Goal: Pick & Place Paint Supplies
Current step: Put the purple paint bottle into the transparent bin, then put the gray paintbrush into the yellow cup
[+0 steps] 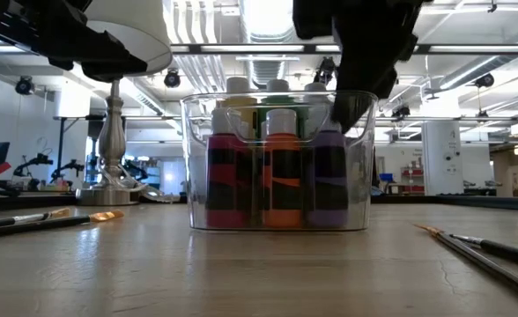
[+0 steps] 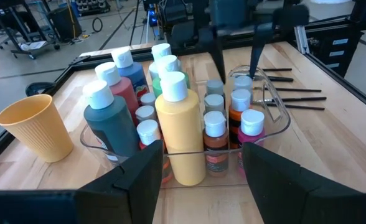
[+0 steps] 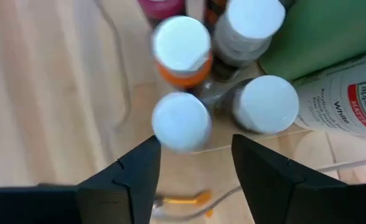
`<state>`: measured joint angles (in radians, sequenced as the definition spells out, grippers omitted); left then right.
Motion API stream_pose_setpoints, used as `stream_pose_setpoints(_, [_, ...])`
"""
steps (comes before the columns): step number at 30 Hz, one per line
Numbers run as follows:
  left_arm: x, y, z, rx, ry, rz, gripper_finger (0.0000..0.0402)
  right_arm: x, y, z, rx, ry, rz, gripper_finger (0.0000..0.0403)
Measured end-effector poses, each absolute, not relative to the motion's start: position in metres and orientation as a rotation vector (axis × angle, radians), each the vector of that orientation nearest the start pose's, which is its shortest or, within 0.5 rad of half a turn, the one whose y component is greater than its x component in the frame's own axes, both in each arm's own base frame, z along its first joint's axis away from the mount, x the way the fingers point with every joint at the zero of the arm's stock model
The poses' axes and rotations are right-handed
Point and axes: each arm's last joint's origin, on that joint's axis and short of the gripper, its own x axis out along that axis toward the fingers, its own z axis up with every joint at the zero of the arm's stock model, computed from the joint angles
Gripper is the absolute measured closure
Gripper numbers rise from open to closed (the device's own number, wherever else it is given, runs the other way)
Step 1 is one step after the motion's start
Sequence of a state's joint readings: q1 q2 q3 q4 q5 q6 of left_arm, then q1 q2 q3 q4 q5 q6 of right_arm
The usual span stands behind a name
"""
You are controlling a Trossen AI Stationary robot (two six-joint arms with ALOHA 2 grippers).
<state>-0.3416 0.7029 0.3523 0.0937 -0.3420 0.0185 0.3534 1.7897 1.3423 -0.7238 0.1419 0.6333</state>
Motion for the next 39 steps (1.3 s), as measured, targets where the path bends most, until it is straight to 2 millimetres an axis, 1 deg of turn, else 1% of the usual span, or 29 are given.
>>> stream_pose_setpoints(7, [0.155,-0.045,0.222,0.104,0.242,-0.002,0.0179,0.332,0.126,0.248,0.272,1.143,-0.17,0.0231])
stream_pose_setpoints(11, [0.155,-0.045,0.222,0.105,0.242,-0.002,0.0179,0.326,0.134,0.266,0.274,1.115,-0.135,0.024])
stream_pose_setpoints(19, [0.155,-0.045,0.222,0.105,0.243,-0.002,0.0179,0.31,0.153,0.29,0.273,1.143,-0.116,0.0264])
stream_pose_setpoints(22, [0.155,-0.045,0.222,0.106,0.245,-0.002,0.0179,0.301,0.161,0.293,0.273,1.187,-0.137,0.0276])
stream_pose_setpoints(27, [0.155,-0.045,0.222,0.106,0.246,-0.002,0.0179,0.282,0.178,0.291,0.296,1.254,-0.19,0.0296])
stream_pose_setpoints(31, [0.155,-0.045,0.222,0.106,0.245,-0.002,0.0179,0.267,0.188,0.289,0.318,1.286,-0.283,0.0311])
stream_pose_setpoints(35, [0.155,-0.045,0.222,0.105,0.245,-0.002,0.0179,0.251,0.193,0.288,0.309,1.264,-0.439,0.0318])
stream_pose_setpoints(39, [0.155,-0.045,0.222,0.106,0.245,-0.002,0.0179,0.238,0.194,0.289,0.268,1.185,-0.568,0.0306])
